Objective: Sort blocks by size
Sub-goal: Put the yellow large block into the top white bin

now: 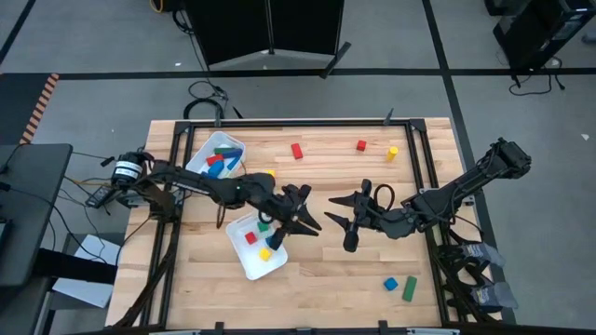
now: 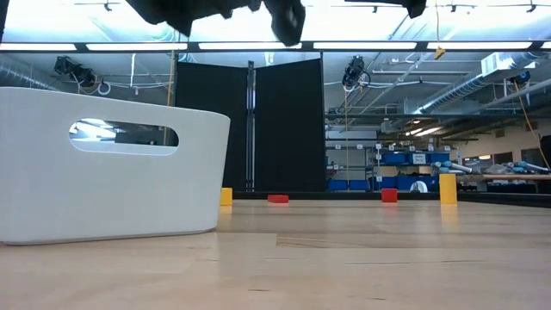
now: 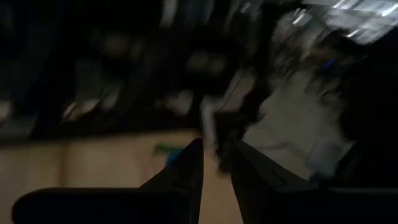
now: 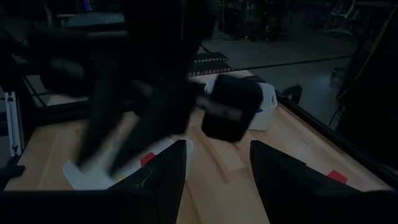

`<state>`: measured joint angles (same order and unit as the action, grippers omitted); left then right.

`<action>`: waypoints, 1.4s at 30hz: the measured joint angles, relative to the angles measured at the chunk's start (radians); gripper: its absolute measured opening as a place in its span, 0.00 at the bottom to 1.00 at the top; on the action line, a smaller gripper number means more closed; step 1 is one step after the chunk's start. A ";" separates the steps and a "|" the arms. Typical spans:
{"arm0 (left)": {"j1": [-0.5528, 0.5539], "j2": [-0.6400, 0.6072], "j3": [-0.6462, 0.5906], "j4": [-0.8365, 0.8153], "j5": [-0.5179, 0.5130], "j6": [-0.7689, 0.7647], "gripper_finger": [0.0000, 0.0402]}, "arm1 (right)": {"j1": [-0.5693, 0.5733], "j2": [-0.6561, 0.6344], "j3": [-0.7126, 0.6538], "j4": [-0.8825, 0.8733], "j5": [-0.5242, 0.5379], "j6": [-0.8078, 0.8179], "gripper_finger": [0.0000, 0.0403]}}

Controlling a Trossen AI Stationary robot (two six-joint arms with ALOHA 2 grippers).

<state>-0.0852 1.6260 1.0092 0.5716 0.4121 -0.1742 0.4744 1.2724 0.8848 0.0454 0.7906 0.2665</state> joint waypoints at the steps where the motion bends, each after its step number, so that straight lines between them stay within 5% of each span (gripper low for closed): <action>1: 0.000 0.000 0.000 -0.045 -0.024 0.015 0.21 | 0.000 0.000 0.000 0.000 0.000 0.000 0.47; 10: -0.002 0.000 -0.001 -0.407 -0.293 0.022 0.21 | 0.000 0.000 0.000 0.009 -0.002 0.000 0.47; 17: 0.086 -0.141 -0.237 -0.216 -0.424 -0.075 0.20 | -0.009 0.000 0.000 0.050 -0.017 -0.071 0.47; 24: 0.210 -0.330 -0.469 -0.211 -0.552 -0.166 0.21 | -0.082 0.002 -0.001 -0.062 -0.077 -0.029 0.47; 30: 0.249 -0.359 -0.451 -0.400 -0.552 -0.087 0.30 | -0.178 0.002 0.000 -0.110 -0.020 -0.043 0.47; 42: 0.309 -0.229 -0.256 -0.706 -0.586 0.089 0.60 | -0.357 0.002 0.000 -0.355 -0.130 0.016 0.47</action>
<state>0.2234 1.3966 0.7537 -0.1343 -0.1736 -0.0853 0.1172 1.2747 0.8846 -0.3096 0.6602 0.2827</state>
